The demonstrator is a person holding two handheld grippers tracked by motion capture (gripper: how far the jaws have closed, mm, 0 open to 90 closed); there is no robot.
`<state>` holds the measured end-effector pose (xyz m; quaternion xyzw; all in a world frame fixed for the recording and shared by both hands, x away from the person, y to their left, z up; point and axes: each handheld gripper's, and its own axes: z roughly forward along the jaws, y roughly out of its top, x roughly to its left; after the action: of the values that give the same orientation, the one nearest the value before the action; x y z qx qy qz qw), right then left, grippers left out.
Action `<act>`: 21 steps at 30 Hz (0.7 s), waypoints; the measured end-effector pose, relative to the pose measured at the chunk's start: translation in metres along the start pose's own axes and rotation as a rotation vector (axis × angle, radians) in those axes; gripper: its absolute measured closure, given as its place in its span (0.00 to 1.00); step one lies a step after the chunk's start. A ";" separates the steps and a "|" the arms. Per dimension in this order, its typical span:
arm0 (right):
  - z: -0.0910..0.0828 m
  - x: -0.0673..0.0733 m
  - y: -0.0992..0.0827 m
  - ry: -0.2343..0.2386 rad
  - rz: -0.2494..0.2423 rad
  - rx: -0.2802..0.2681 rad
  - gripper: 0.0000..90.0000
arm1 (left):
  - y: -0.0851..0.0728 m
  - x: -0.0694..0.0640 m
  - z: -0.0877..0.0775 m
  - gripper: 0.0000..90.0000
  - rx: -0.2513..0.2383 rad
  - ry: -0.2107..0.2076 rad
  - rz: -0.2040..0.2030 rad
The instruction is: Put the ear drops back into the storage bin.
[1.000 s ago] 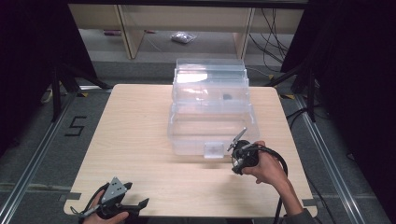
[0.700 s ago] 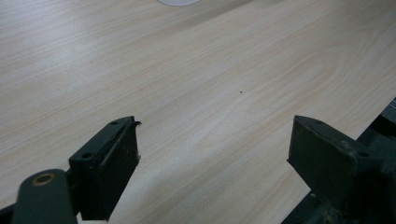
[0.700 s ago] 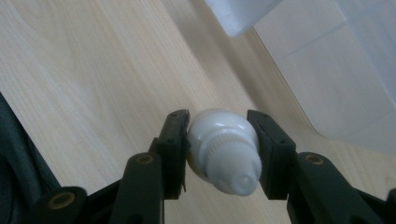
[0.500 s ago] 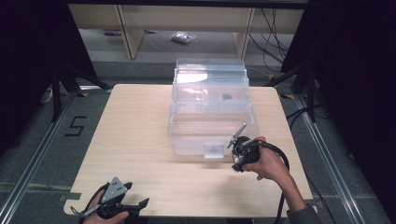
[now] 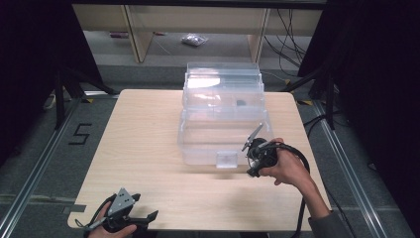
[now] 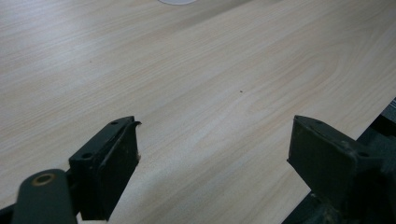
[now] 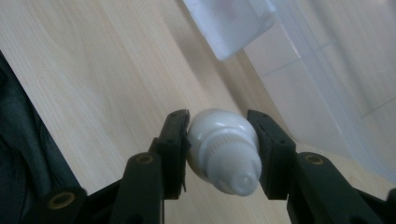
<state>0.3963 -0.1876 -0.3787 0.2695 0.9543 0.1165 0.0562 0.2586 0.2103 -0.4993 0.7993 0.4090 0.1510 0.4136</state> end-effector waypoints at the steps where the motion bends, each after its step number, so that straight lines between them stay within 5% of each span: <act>1: -0.002 -0.001 0.001 0.002 -0.008 -0.007 0.67 | 0.000 0.000 0.000 0.17 0.001 -0.008 0.000; 9: -0.019 -0.007 0.007 0.008 -0.030 -0.028 0.67 | 0.000 0.000 0.001 0.17 0.002 -0.004 -0.007; 21: -0.040 -0.027 0.026 -0.010 0.005 -0.017 0.67 | 0.000 0.001 0.001 0.17 0.014 -0.008 -0.003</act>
<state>0.4256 -0.1886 -0.3326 0.2721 0.9523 0.1233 0.0628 0.2592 0.2107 -0.5001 0.8021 0.4095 0.1446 0.4099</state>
